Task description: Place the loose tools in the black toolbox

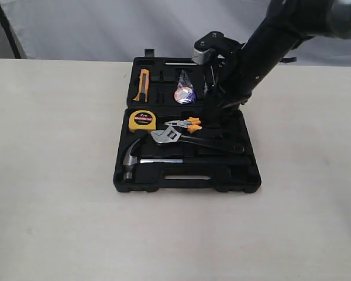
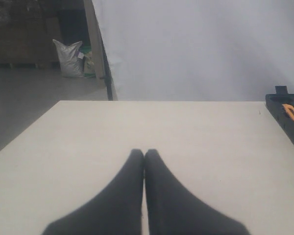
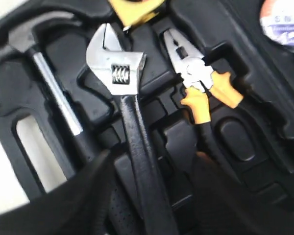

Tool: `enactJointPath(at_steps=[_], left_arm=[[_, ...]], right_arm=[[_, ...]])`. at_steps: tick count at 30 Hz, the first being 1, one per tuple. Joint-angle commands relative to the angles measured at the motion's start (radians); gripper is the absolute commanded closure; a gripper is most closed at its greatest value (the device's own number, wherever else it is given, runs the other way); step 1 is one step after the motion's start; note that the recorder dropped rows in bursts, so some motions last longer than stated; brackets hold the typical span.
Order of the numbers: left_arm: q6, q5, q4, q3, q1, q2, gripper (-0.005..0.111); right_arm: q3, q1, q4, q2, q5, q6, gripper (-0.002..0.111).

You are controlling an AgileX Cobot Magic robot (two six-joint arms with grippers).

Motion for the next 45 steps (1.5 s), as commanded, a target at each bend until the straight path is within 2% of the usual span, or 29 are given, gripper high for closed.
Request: enactJointPath(at_steps=[1,10,19,21,25,26,39,45], left_arm=[[-0.01,-0.017,-0.014,0.009,0.003,-0.008,0.105],[-0.01,-0.017,-0.014,0.009,0.003,-0.008,0.105],[-0.01,-0.017,-0.014,0.009,0.003,-0.008,0.105],[-0.01,-0.017,-0.014,0.009,0.003,-0.008,0.105],[-0.01,-0.017,-0.014,0.009,0.003,-0.008,0.105],[-0.01,-0.017,-0.014,0.009,0.003,-0.008,0.105],[-0.01,-0.017,-0.014,0.009,0.003,-0.008,0.105],[-0.01,-0.017,-0.014,0.009,0.003,-0.008,0.105]], right_arm=[[-0.005,-0.001,-0.006,0.042,-0.054,-0.042,0.051],[-0.006,0.026,0.061,0.111,-0.081,-0.162,0.051],[-0.006,0.058,0.087,0.159,-0.114,-0.167,0.053],[-0.006,0.063,0.075,0.169,-0.093,-0.172,0.063],[-0.011,0.063,0.055,0.171,-0.089,-0.171,0.105],[-0.019,0.06,0.057,0.166,-0.094,-0.16,0.108],[-0.072,0.075,0.064,0.034,-0.068,-0.13,0.109],[-0.002,0.15,-0.123,0.008,-0.13,-0.127,0.109]])
